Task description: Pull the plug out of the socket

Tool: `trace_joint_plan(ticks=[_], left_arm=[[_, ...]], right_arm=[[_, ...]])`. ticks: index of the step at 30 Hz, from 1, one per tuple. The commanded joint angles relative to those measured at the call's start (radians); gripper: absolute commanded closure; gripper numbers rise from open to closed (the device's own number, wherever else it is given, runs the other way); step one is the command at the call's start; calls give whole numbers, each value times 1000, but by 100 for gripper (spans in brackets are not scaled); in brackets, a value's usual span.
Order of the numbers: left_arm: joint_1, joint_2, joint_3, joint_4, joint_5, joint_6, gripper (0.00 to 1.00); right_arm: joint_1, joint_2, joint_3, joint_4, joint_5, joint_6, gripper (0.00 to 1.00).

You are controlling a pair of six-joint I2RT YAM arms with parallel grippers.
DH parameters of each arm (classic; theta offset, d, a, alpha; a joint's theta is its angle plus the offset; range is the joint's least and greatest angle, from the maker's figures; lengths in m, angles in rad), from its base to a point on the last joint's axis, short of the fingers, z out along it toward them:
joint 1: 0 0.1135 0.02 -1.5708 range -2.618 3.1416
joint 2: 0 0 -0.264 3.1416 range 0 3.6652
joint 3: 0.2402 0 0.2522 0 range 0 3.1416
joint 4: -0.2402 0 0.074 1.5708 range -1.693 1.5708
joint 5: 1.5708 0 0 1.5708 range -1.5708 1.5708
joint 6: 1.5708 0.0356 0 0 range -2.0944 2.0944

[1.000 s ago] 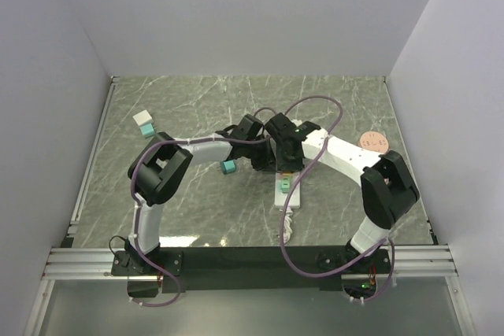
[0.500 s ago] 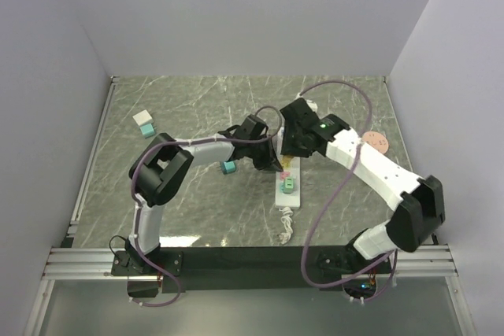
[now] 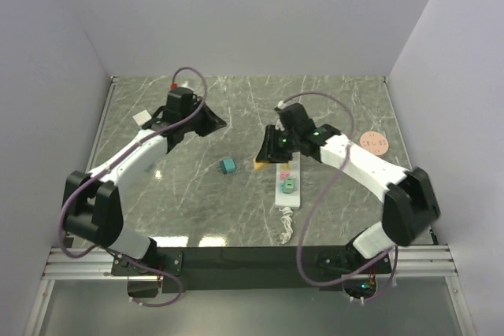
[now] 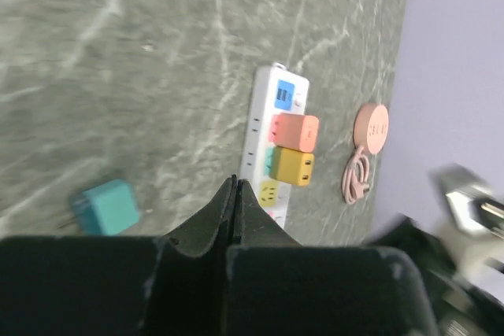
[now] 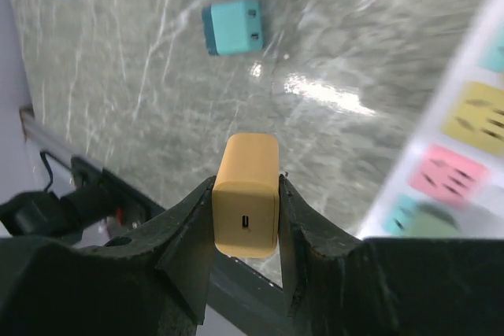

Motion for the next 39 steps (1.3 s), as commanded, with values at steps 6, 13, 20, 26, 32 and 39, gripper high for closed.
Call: trace_joint_plan(ticks=[6, 13, 20, 26, 32, 39], left_arm=[[95, -167, -227, 16, 36, 14, 97], [107, -216, -276, 20, 36, 8, 98], [114, -218, -281, 20, 42, 14, 98], [115, -199, -286, 28, 67, 14, 99], [113, -172, -283, 58, 104, 23, 99], [3, -23, -215, 150, 219, 58, 99]], right_arm=[[47, 309, 13, 354, -358, 11, 100], [85, 485, 79, 419, -423, 43, 100], [98, 539, 151, 365, -308, 62, 56], [99, 497, 221, 157, -52, 31, 27], [98, 292, 254, -49, 206, 19, 25], [99, 97, 243, -341, 511, 23, 26]])
